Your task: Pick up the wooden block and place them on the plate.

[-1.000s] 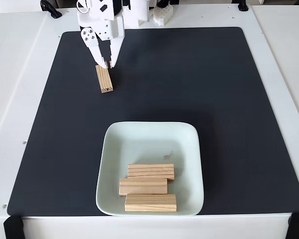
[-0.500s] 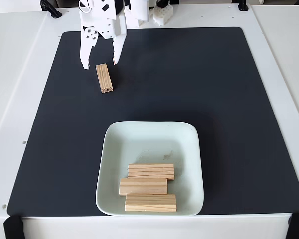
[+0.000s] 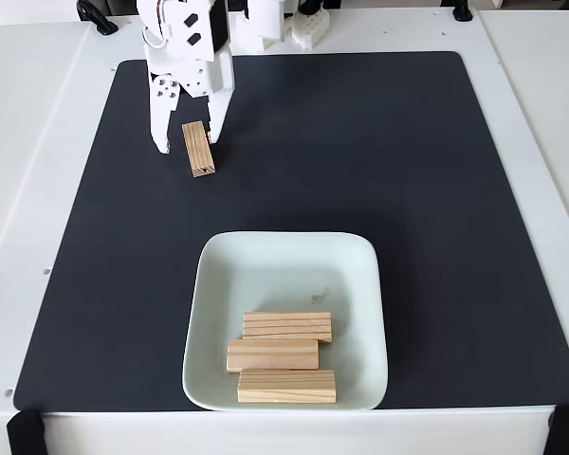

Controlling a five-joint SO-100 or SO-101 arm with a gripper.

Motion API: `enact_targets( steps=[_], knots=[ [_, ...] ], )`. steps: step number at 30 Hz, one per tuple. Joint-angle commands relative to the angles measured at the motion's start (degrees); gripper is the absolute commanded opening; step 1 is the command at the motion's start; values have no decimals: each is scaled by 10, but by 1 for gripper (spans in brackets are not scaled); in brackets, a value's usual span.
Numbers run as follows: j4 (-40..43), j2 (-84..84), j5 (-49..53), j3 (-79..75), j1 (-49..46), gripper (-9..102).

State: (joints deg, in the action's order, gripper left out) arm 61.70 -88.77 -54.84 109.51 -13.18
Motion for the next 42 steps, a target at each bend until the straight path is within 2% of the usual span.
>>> enact_targets(
  steps=[1, 7, 12, 13, 20, 24, 28, 34, 39, 42],
  knots=[
    [-5, 5, 1, -22, 11, 25],
    [-6, 14, -6, -21, 24, 22],
    [-7, 16, -7, -15, 25, 0],
    [-7, 16, -7, -12, 26, -2],
    [-7, -9, 3, 19, 33, -1],
    [-34, -108, 46, 55, 52, -1],
    [-139, -226, 129, 139, 85, -1],
    [-356, -368, 277, 275, 146, -1],
    [-566, -387, 379, 339, 184, -1],
    [-645, -370, 418, 339, 209, -1]
  ],
)
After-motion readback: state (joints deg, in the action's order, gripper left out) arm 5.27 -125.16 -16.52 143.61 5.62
